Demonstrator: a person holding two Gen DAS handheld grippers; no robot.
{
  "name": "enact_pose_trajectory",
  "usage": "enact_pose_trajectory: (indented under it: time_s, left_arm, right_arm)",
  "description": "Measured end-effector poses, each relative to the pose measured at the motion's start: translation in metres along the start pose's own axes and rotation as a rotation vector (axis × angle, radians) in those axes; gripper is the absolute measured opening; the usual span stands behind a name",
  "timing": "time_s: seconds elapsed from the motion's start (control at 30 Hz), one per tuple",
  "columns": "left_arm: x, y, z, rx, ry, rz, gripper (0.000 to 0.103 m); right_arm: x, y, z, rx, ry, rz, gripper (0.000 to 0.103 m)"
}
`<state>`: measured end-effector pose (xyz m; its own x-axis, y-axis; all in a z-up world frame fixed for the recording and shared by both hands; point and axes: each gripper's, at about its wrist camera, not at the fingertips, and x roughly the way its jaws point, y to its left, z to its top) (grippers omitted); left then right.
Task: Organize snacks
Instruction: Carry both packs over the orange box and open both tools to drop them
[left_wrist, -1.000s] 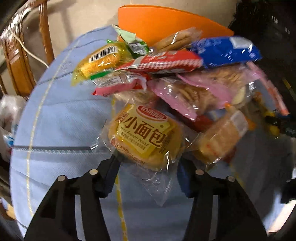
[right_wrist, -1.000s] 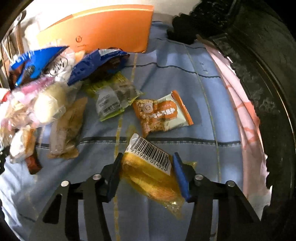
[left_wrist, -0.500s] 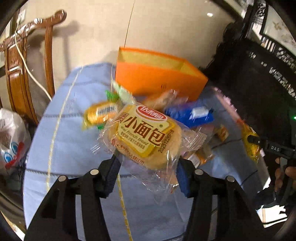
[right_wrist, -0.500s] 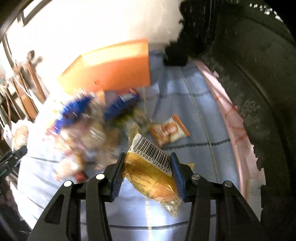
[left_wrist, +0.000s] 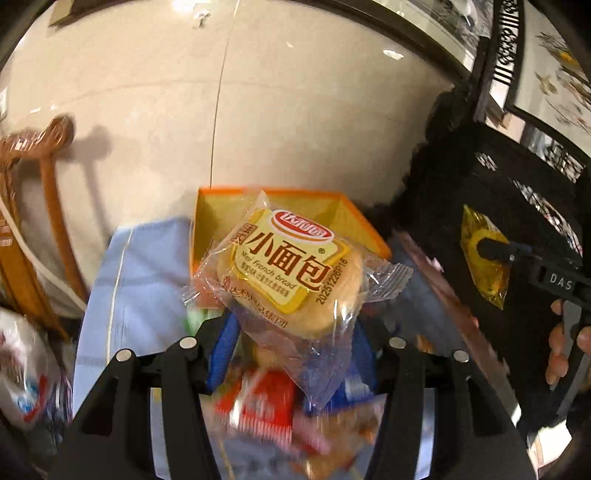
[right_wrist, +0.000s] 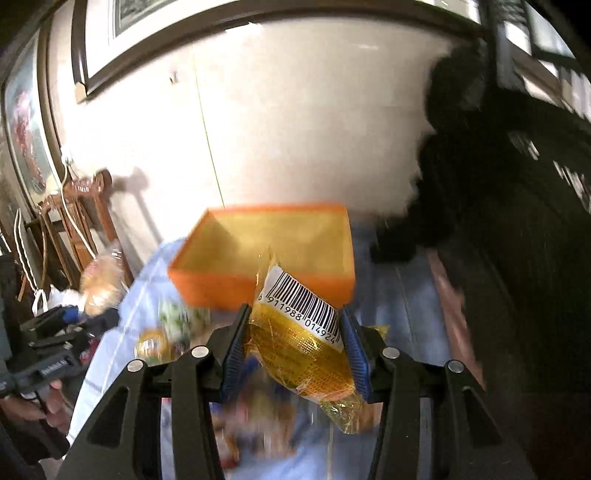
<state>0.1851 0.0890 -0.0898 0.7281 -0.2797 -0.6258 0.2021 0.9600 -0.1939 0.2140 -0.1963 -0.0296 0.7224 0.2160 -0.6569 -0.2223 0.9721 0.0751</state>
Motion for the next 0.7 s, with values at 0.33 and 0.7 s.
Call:
enact_pose_trajectory:
  time_s: [0.33, 0.7]
  left_arm:
    - [0.092, 0.006, 0.107, 0.002, -0.028, 0.124, 0.058]
    - [0.093, 0.082, 0.022, -0.109, 0.121, 0.225, 0.098]
  right_arm:
    - [0.104, -0.003, 0.136, -0.023, -0.022, 0.119, 0.055]
    - [0.12, -0.026, 0.046, -0.052, 0.129, -0.002, 0.084]
